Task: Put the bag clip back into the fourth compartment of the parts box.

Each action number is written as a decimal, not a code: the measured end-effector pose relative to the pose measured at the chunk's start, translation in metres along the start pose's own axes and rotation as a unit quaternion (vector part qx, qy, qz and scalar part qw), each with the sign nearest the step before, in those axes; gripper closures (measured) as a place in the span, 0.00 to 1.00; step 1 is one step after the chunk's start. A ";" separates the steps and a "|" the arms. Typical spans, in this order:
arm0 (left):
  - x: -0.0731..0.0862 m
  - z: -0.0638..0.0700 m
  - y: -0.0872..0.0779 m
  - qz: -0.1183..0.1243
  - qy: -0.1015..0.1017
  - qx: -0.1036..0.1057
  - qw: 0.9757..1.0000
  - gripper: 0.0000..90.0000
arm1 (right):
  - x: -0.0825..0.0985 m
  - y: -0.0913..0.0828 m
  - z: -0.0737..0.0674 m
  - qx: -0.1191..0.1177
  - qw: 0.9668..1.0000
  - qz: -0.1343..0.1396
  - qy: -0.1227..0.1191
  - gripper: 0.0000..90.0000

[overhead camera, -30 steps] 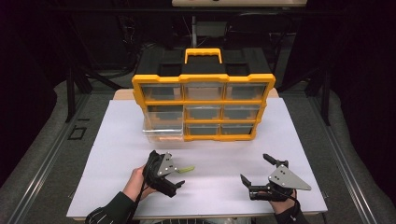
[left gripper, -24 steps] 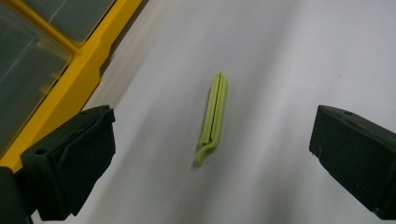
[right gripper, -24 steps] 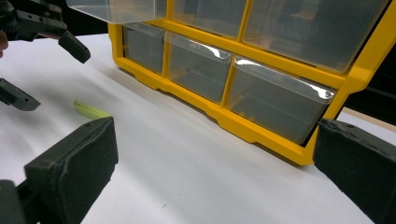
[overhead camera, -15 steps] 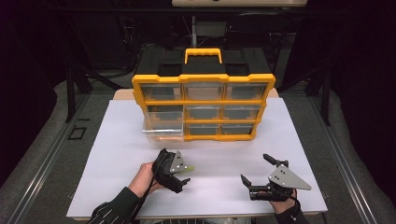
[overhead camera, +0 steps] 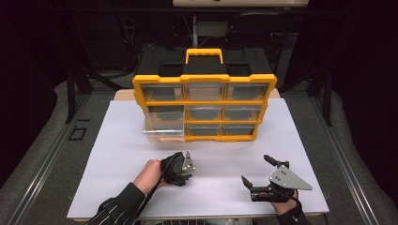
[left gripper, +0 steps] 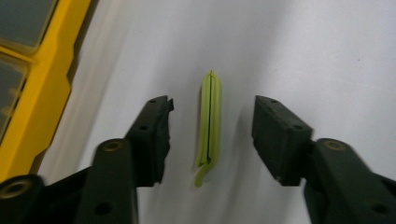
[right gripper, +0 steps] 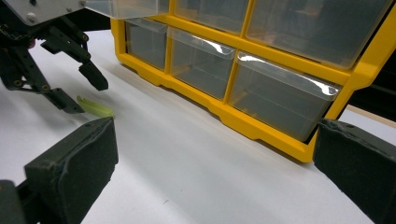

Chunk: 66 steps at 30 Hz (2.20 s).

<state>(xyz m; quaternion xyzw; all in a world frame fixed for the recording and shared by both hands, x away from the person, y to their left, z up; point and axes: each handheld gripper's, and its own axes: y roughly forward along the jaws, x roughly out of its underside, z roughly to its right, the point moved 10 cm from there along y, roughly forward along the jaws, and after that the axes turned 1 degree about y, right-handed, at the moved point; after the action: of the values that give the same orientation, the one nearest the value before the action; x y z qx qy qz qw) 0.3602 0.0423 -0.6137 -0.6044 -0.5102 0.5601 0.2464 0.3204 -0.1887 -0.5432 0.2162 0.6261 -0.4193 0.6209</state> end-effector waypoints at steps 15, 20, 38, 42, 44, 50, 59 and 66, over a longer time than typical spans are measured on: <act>0.000 -0.002 0.011 -0.060 0.019 0.037 0.997 0.88 | 0.000 0.000 0.000 -0.002 1.000 0.001 -0.007 0.00; -0.001 -0.002 0.012 -0.070 0.018 0.045 0.996 0.88 | 0.000 0.000 0.000 -0.001 1.000 -0.001 -0.010 0.00; 0.008 -0.002 -0.005 -0.085 0.022 0.055 0.995 0.90 | 0.000 0.000 -0.002 -0.005 1.000 -0.003 -0.016 0.00; 0.018 -0.006 -0.014 -0.087 0.013 0.053 0.995 0.90 | 0.000 -0.001 -0.001 -0.004 1.000 -0.004 -0.016 0.00; 0.023 -0.007 -0.019 -0.087 0.007 0.051 0.995 0.90 | 0.001 0.000 -0.001 -0.004 1.000 -0.004 -0.016 0.00; 0.032 -0.011 -0.026 -0.087 -0.004 0.047 0.995 0.90 | 0.001 0.000 -0.001 -0.005 1.000 -0.006 -0.017 0.00; 0.041 -0.015 -0.036 -0.084 -0.009 0.048 0.995 0.90 | 0.002 0.000 -0.001 -0.004 1.000 -0.007 -0.016 0.00; 0.045 -0.015 -0.043 -0.080 -0.009 0.049 0.996 0.89 | 0.002 0.001 -0.002 -0.005 1.000 -0.010 -0.017 0.00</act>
<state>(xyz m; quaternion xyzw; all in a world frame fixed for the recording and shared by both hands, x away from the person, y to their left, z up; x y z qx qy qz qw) 0.3530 0.1020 -0.5917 -0.5436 -0.5309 0.5683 0.3157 0.3198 -0.1876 -0.5458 0.1994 0.6197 -0.4257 0.6285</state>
